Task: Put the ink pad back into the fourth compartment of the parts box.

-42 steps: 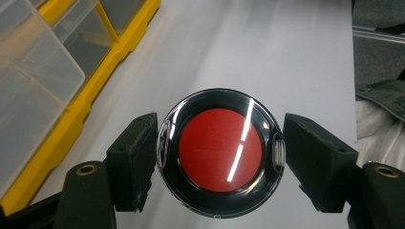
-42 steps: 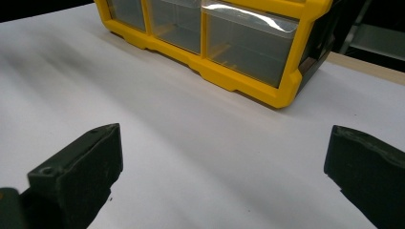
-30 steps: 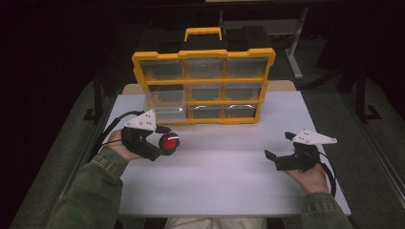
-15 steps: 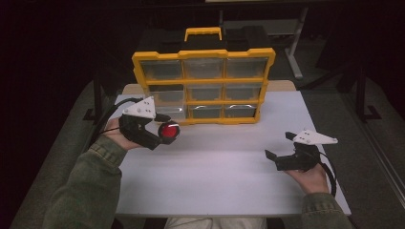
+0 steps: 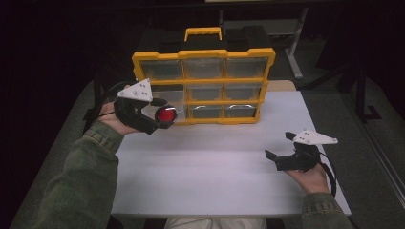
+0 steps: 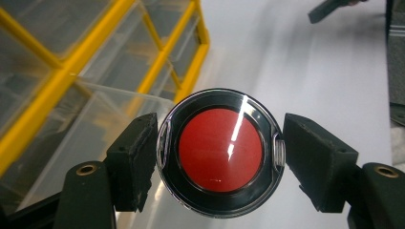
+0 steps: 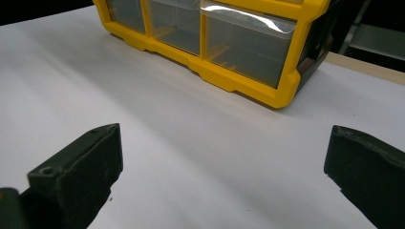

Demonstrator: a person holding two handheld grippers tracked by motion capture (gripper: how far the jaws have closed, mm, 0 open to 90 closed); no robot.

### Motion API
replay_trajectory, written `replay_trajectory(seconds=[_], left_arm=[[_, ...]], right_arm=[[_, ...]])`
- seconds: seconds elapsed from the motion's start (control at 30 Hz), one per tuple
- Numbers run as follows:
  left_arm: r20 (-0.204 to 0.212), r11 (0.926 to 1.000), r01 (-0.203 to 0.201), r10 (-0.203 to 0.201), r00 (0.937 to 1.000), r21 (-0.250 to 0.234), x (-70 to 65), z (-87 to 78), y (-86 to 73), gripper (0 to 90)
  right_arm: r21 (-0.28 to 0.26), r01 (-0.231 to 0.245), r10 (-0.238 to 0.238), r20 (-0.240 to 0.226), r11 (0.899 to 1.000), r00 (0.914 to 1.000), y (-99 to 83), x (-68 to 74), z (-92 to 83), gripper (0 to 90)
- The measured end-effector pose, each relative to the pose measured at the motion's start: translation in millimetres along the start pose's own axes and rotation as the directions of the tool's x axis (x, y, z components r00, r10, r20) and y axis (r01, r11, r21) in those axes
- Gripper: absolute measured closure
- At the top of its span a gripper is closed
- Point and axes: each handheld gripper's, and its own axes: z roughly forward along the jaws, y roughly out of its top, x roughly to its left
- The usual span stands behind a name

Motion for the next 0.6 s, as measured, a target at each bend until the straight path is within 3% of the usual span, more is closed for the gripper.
replay_trajectory(seconds=[0.23, 0.6], left_arm=[[-0.013, 0.9992, 0.033, -0.034, 0.9993, -0.023, 18.2, -8.2, 7.5, 30.4], [-0.044, 0.9976, 0.068, -0.069, 0.9967, -0.003, 41.4, -4.6, 6.1, 30.4]], right_arm=[[0.004, 0.001, -0.001, 0.001, 1.000, 1.0000, -0.4, 0.4, 0.4, 0.0], [0.007, 0.003, -0.003, 0.000, 1.000, 1.0000, -0.6, 0.5, 0.4, 0.0]])
